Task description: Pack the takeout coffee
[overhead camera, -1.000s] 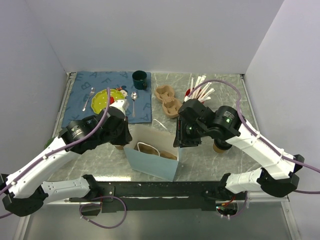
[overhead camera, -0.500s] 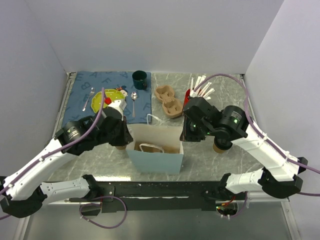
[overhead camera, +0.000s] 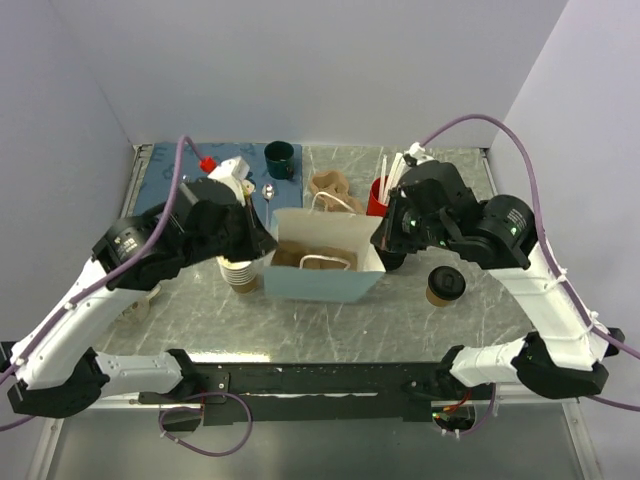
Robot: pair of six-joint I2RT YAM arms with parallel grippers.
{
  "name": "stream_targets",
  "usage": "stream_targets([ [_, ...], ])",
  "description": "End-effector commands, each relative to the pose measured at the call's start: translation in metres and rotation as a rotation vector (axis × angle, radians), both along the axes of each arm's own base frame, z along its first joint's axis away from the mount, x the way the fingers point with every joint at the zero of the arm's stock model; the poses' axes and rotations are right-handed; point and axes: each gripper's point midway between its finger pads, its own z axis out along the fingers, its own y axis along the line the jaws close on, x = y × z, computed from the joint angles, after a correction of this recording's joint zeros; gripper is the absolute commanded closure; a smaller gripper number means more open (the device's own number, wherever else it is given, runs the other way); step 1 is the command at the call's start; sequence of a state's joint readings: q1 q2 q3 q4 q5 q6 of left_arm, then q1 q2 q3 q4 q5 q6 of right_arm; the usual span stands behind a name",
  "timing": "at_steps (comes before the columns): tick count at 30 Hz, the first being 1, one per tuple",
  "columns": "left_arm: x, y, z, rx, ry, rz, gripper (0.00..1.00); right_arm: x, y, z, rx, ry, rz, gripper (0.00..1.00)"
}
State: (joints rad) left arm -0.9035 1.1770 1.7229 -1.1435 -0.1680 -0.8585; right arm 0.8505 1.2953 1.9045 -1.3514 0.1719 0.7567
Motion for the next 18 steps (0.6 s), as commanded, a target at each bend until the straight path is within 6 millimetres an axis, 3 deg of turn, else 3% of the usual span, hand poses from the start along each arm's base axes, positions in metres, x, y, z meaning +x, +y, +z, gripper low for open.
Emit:
stream_targets([
  [1, -0.008, -0.006, -0.049, 0.030, 0.103, -0.013, 0.99, -0.025, -0.039, -0.052, -0.192, 0.162, 0.001, 1.00],
  [3, -0.007, 0.000, -0.078, 0.086, 0.121, -0.002, 0.99, -0.022, -0.046, -0.083, -0.244, 0.213, -0.004, 1.00],
  [4, -0.005, 0.002, -0.108, 0.124, 0.160, 0.004, 0.99, -0.021, -0.045, -0.098, -0.244, 0.239, 0.011, 1.00],
  [6, -0.007, 0.000, -0.119, 0.123, 0.189, -0.019, 0.99, -0.014, -0.051, -0.103, -0.246, 0.247, -0.009, 1.00],
  [9, 0.000, -0.004, -0.092, 0.083, 0.135, -0.016, 0.99, -0.005, -0.054, -0.082, -0.247, 0.187, -0.013, 1.00],
  [10, 0.004, -0.007, -0.070, 0.052, 0.100, -0.018, 0.99, -0.001, -0.051, -0.067, -0.225, 0.145, 0.004, 1.00],
  [11, 0.004, -0.007, -0.067, 0.068, 0.100, -0.028, 0.99, 0.000, -0.050, -0.057, -0.206, 0.120, 0.012, 1.00],
  [12, 0.006, -0.010, -0.048, 0.036, 0.072, -0.034, 0.99, 0.001, -0.048, -0.048, -0.189, 0.094, 0.025, 1.00],
  [13, 0.006, -0.012, -0.041, 0.027, 0.064, -0.037, 0.99, 0.001, -0.045, -0.033, -0.152, 0.060, 0.030, 1.00],
  [15, 0.007, -0.013, -0.030, 0.003, 0.048, -0.037, 0.99, 0.001, -0.047, -0.025, -0.144, 0.050, 0.023, 1.00],
  [18, 0.007, -0.012, -0.037, 0.011, 0.059, -0.032, 0.91, 0.001, -0.050, -0.016, -0.143, 0.031, 0.007, 1.00],
])
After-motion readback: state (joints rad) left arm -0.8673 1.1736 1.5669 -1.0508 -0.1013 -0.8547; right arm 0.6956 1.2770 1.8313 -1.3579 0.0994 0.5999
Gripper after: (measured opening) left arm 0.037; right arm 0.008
